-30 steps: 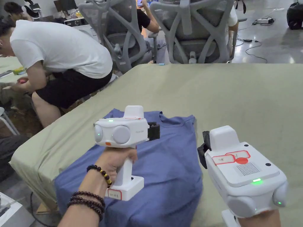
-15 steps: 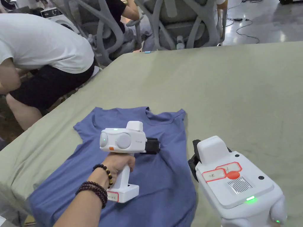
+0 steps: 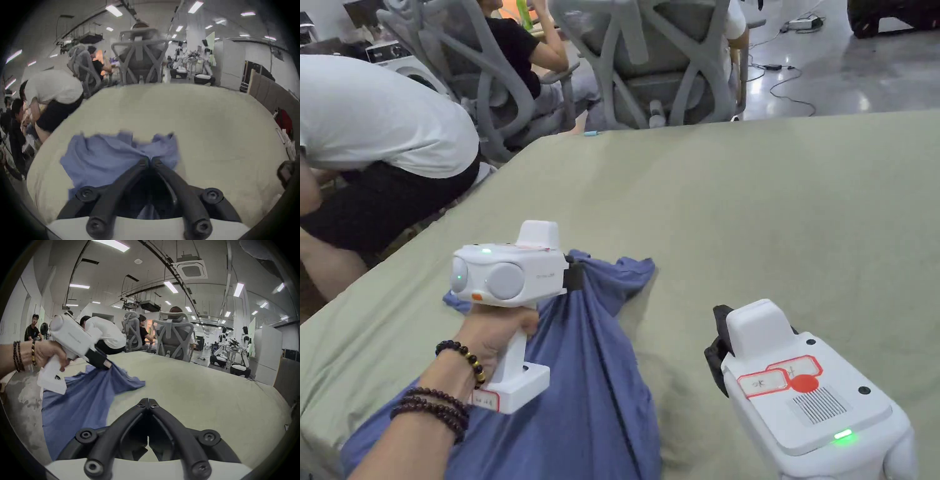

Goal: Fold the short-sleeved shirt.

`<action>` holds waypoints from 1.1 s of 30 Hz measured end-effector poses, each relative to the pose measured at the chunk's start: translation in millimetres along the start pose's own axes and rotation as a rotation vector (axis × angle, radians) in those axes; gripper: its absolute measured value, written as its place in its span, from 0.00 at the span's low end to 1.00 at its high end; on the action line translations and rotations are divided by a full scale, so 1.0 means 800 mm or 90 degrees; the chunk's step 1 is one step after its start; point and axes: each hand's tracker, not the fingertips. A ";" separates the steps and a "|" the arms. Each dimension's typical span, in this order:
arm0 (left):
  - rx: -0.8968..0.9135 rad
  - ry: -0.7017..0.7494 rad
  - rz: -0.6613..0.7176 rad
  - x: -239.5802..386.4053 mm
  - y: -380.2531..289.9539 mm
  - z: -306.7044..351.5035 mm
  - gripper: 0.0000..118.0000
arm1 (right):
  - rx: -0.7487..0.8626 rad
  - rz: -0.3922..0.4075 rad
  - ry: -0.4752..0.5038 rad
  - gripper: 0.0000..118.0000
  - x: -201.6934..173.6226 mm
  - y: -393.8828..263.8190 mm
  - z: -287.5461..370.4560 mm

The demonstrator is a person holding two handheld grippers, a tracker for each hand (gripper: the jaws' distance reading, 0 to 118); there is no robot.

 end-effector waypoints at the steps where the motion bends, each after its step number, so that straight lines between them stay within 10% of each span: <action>1: 0.030 -0.015 -0.004 0.008 0.013 0.016 0.01 | 0.004 0.001 -0.017 0.00 0.008 0.002 0.009; 17: 0.235 -0.563 -0.134 0.423 0.207 0.117 0.01 | 0.046 -0.025 -0.298 0.00 0.190 -0.015 0.259; 25: 0.030 -0.637 -0.215 0.678 0.098 -0.033 0.01 | -0.004 -0.059 -0.428 0.00 0.269 -0.069 0.347; 33: -0.089 -0.617 -0.233 0.746 -0.016 -0.105 0.01 | -0.058 -0.084 -0.446 0.00 0.299 -0.116 0.345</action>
